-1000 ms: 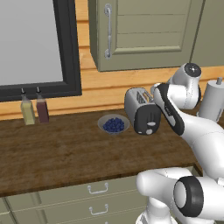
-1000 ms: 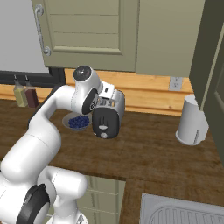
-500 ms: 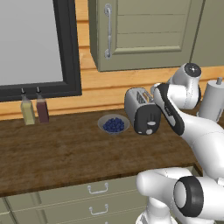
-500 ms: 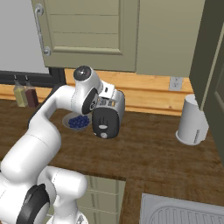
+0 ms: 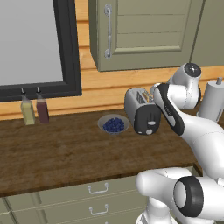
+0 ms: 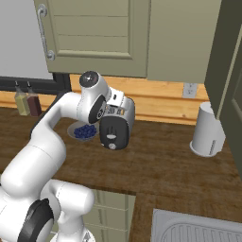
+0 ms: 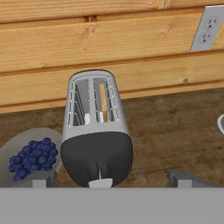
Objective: Start the toaster. Once the lever pops up, take the bread to the plate on the dining counter.
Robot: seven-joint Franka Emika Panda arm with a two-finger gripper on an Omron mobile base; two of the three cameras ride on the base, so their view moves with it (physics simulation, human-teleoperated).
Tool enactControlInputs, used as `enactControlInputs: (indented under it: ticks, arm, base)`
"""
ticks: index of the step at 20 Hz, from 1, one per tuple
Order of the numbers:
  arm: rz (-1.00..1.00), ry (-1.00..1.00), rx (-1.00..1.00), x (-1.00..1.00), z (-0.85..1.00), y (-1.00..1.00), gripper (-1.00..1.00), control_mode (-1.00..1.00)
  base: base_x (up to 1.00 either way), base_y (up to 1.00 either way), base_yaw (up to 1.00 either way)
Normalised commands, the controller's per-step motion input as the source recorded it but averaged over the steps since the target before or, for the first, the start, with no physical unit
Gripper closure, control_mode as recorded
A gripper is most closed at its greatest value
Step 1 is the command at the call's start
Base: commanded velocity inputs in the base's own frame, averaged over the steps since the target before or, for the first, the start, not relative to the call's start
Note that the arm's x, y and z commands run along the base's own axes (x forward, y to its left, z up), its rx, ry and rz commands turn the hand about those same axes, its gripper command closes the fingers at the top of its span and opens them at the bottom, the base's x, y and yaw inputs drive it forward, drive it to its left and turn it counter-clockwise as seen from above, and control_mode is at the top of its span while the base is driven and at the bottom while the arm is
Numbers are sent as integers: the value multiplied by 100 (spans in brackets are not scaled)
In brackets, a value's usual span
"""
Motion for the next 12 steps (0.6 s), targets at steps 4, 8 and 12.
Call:
enactControlInputs:
  ticks: [4, 8, 12]
  arm:
    - [0, 0, 0, 0, 0, 0, -100, -100]
    - [0, 0, 0, 0, 0, 0, -100, -100]
    - [0, 0, 0, 0, 0, 0, -100, -100]
  base:
    - [0, 0, 0]
    - [0, 0, 0]
    - [0, 0, 0]
